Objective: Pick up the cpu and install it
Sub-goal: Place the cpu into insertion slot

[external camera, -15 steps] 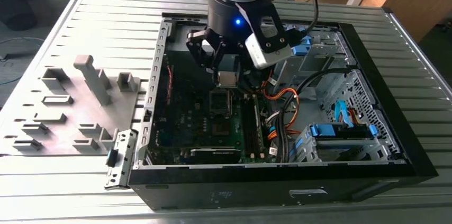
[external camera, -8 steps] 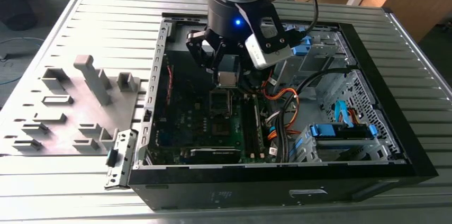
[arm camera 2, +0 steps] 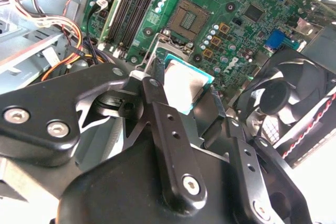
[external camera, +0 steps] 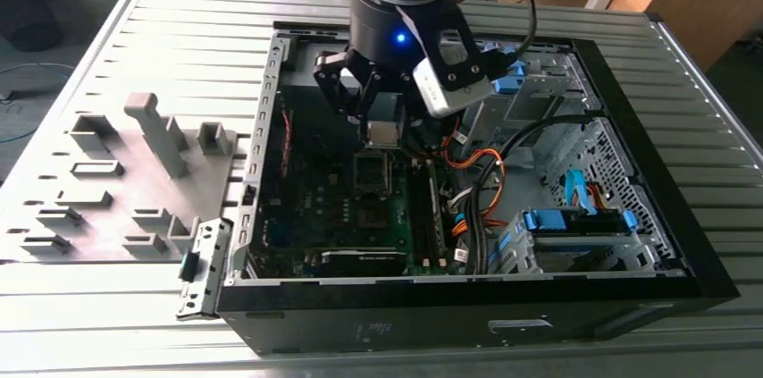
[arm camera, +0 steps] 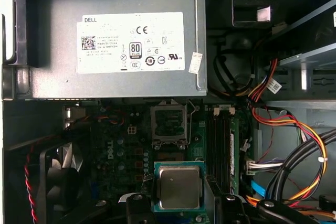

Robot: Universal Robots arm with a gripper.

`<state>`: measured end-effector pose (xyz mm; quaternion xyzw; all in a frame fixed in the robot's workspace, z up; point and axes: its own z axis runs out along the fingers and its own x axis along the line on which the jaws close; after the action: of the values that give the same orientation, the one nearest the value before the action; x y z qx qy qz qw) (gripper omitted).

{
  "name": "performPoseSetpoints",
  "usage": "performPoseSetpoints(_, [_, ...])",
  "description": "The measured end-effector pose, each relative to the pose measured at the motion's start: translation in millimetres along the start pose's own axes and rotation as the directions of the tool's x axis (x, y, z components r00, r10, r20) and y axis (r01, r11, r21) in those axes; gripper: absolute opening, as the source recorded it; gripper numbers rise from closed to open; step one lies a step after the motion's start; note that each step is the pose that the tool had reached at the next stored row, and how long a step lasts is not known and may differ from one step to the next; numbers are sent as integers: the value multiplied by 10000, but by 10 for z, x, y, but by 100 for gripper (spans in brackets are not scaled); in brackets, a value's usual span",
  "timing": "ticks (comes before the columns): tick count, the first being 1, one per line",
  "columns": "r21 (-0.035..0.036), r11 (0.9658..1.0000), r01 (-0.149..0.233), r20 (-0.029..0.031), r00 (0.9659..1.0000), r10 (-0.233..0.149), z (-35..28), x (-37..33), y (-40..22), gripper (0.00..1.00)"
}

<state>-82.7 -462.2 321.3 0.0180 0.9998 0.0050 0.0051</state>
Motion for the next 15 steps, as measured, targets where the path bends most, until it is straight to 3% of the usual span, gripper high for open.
performPoseSetpoints(5, [25, 10000, 1, 6, 10000, -1, 31, 39, -2, 47])
performPoseSetpoints(15, [43, 10000, 1, -5, 10000, -1, 210, 55, -12, 47])
